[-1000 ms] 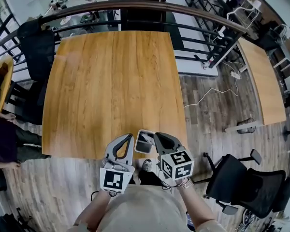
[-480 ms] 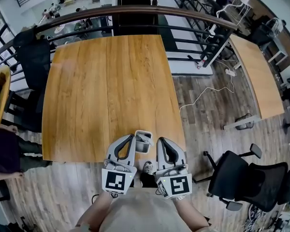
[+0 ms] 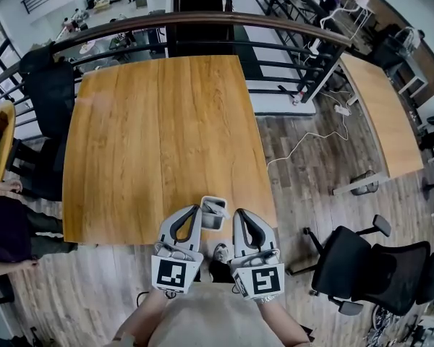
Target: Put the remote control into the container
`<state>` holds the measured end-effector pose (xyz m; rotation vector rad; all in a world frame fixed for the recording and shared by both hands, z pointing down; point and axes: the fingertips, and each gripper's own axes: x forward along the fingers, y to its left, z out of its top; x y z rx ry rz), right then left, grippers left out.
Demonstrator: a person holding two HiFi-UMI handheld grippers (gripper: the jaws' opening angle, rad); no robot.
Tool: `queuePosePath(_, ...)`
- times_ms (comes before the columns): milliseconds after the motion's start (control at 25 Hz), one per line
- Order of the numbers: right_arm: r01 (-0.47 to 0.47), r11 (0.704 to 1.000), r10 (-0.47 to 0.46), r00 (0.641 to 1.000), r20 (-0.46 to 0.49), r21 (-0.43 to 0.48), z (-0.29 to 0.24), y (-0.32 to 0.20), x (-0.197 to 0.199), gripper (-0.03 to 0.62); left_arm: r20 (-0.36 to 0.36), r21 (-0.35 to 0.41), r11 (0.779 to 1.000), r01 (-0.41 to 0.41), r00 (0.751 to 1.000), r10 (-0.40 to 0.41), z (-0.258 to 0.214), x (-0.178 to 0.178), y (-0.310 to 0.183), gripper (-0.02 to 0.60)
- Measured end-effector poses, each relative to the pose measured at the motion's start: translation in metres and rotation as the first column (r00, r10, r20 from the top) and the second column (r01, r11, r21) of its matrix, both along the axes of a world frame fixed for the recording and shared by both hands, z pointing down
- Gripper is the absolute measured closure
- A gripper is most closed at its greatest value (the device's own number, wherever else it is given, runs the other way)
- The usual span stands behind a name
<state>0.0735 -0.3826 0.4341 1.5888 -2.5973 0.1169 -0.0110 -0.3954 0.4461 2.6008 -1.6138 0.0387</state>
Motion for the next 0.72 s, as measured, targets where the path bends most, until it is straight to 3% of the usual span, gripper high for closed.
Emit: queuePosePath(720, -0.03, 0.999, 0.031, 0.999, 0.014, -0.03, 0.006, 0.002, 0.004, 0.577, 0.002, -0.001, 1.0, 0.015, 1.0, -0.015, -0.003, -0.009, 0.008, 0.578)
